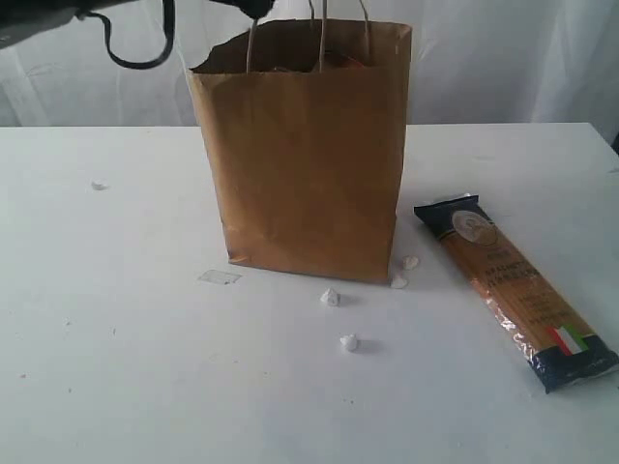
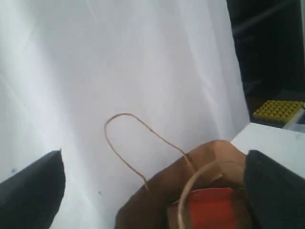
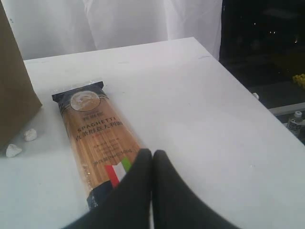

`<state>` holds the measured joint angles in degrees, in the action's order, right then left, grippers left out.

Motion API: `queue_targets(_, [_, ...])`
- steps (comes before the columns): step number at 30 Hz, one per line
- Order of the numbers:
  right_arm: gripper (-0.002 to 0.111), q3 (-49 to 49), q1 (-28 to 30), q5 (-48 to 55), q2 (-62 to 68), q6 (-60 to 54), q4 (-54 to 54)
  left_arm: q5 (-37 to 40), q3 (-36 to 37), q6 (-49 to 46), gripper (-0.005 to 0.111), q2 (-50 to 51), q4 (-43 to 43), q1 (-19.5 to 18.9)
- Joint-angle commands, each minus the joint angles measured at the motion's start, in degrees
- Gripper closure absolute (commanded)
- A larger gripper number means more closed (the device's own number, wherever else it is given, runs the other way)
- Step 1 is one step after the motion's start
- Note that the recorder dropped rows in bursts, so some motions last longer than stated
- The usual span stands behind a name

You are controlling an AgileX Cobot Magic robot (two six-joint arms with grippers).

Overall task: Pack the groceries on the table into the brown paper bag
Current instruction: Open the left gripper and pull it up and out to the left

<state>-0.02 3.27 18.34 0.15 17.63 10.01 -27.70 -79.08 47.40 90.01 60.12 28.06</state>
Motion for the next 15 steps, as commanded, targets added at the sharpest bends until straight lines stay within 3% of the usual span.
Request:
queue_targets(1, [0.108, 0.0, 0.1, -0.4, -0.2, 0.3, 0.0, 8.5, -0.3, -1.2, 0.002, -5.3, 0.9, 0.1])
queue_targets(2, [0.108, 0.0, 0.1, -0.4, -0.2, 0.3, 0.0, 11.1, -0.3, -1.2, 0.002, -6.4, 0.9, 0.1])
queue_targets(6, [0.108, 0.0, 0.1, -0.4, -0.2, 0.3, 0.0, 36.3, -0.3, -2.0, 0.002, -10.1, 0.9, 0.1])
queue_targets(7, [0.108, 0.0, 0.1, -0.4, -0.2, 0.3, 0.0, 46.6, -0.3, -5.6, 0.002, -10.2, 0.9, 0.1])
queue_targets(9, [0.108, 0.0, 0.1, -0.4, -0.2, 0.3, 0.0, 58.7, -0.2, -12.2, 0.002, -9.6, 1.1, -0.2])
queue_targets(15, [0.108, 0.0, 0.1, -0.4, -0.2, 0.3, 0.0, 65.6, 0.6, -13.1, 0.002, -3.9, 0.0, -12.3])
